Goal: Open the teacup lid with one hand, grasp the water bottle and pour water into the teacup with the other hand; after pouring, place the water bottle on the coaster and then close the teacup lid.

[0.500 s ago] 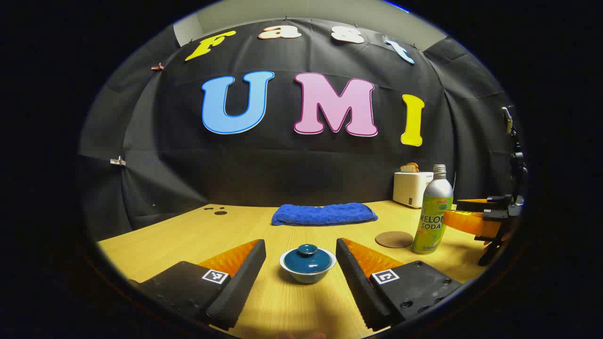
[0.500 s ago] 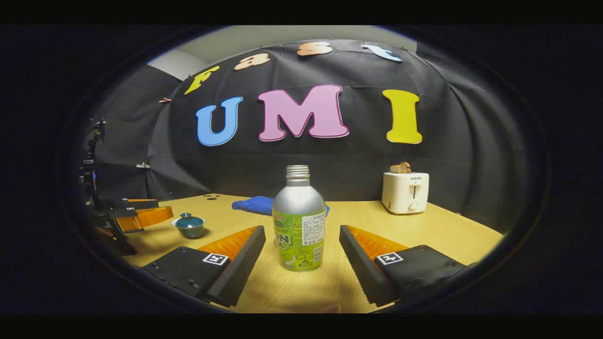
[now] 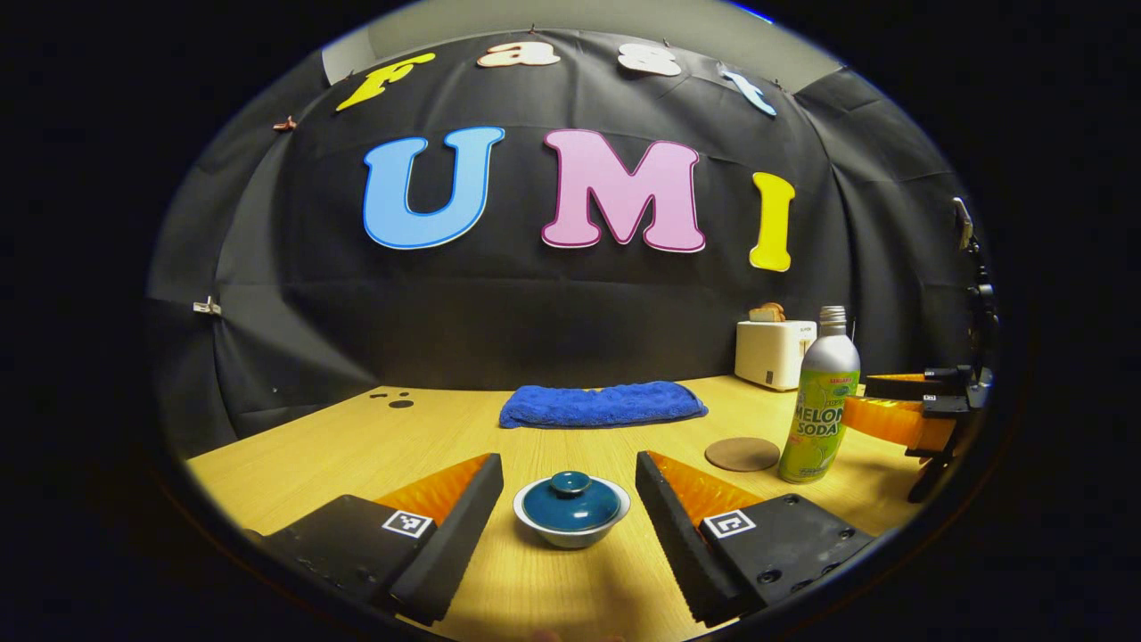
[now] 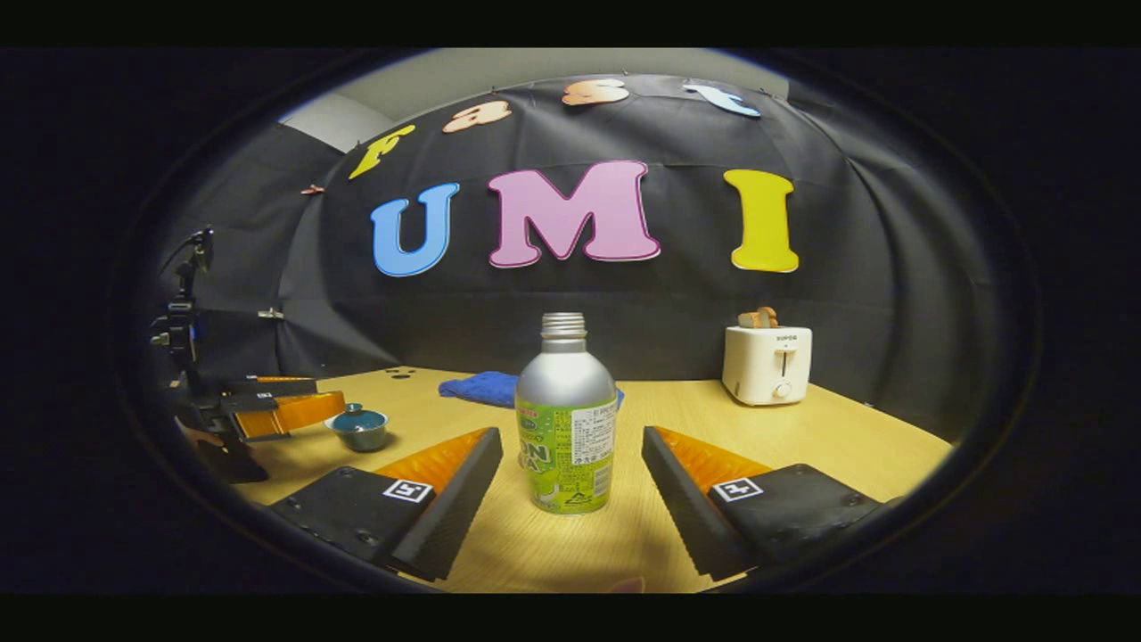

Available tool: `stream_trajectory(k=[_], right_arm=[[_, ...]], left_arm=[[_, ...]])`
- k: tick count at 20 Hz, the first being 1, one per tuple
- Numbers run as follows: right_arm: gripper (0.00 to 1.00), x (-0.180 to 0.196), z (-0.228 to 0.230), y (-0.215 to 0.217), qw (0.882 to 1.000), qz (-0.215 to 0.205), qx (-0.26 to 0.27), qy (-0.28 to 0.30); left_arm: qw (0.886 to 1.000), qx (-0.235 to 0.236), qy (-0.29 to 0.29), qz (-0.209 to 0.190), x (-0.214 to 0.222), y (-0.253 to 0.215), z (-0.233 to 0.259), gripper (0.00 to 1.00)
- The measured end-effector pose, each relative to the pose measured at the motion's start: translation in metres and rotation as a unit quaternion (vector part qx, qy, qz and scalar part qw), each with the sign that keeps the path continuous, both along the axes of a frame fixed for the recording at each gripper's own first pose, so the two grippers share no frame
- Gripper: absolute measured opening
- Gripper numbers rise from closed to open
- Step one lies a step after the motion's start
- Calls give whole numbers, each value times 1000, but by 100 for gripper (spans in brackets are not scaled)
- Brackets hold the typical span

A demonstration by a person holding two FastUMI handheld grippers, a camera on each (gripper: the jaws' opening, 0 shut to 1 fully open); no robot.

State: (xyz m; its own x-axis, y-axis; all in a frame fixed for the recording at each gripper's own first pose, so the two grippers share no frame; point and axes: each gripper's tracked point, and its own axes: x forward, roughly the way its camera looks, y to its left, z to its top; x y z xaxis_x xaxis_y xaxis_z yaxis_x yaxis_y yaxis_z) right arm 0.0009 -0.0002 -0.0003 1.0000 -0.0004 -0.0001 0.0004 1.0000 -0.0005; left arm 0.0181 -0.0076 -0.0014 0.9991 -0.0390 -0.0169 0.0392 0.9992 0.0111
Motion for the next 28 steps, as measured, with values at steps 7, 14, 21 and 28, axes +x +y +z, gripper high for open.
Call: stream_trajectory(k=[7,14,21,28], right_arm=[[98,1,-1,0,1000,0,0,0],[98,0,-1,0,1000,0,0,0],[98,1,-1,1,1000,3,0,0],[98,4,1,0,1000,6,0,-2]], left_arm=[[1000,-1,22,-8,7,-2,-6,89],[997,4,75,-3,30,4,-21,81],[995,13,99,-15,40,0,-28,64],[996,12,87,-5,42,0,-24,36]])
